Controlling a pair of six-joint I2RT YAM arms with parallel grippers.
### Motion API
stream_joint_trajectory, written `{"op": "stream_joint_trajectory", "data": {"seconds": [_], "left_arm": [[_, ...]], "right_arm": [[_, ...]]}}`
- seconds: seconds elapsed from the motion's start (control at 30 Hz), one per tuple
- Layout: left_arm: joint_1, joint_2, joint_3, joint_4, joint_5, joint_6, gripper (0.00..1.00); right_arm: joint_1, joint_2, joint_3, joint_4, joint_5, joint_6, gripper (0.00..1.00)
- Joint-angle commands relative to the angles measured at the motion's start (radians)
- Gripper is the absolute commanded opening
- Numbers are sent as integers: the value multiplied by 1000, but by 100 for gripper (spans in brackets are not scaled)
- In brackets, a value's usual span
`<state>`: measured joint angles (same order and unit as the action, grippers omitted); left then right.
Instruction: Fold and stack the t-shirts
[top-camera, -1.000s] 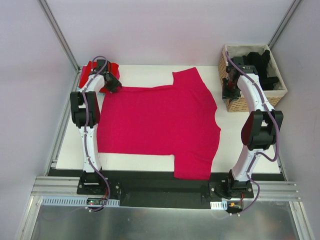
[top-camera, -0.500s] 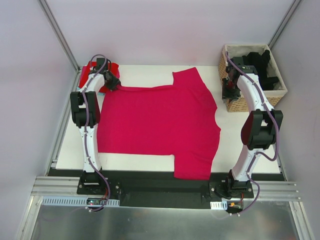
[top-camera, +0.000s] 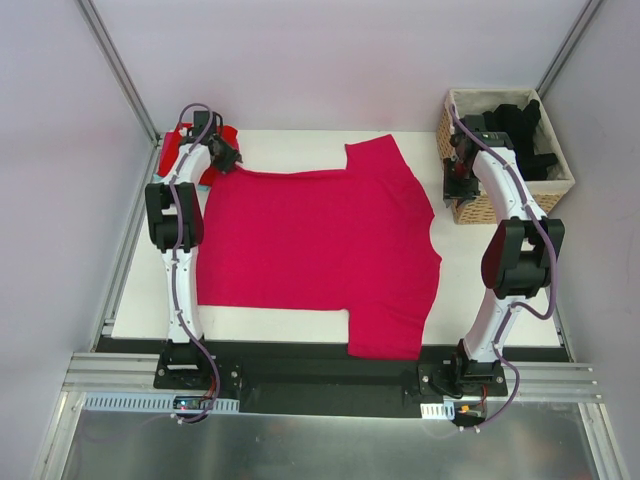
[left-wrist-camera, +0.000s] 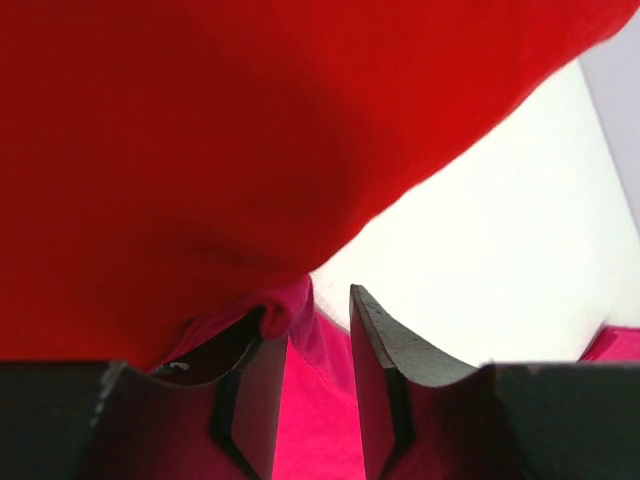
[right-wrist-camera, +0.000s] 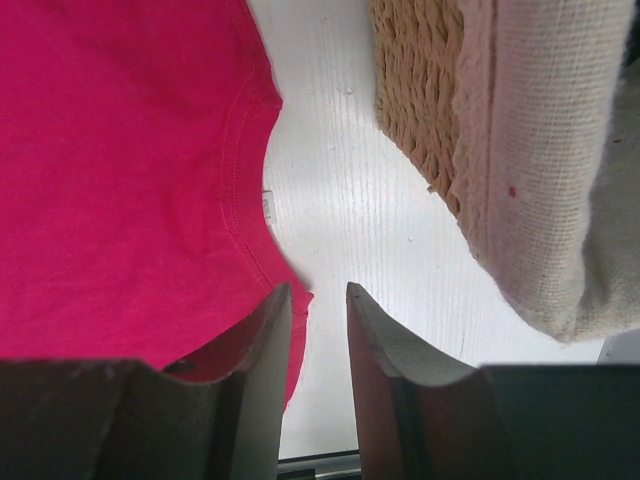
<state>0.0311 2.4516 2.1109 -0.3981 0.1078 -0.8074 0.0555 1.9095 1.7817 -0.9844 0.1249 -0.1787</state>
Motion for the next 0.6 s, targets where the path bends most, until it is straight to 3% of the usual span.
{"op": "stream_joint_trajectory", "data": {"seconds": [0.0, 0.33, 0.57], "left_arm": [[-13, 43, 95, 25, 9, -44, 30], [-8, 20, 97, 85, -39, -64, 30], [9, -2, 89, 228, -89, -90, 31]], "right_arm": [[-9, -7, -11, -30, -4, -15, 32], [-10, 11, -15, -33, -14, -11, 31], [-9, 17, -16, -39, -18, -10, 31]]}}
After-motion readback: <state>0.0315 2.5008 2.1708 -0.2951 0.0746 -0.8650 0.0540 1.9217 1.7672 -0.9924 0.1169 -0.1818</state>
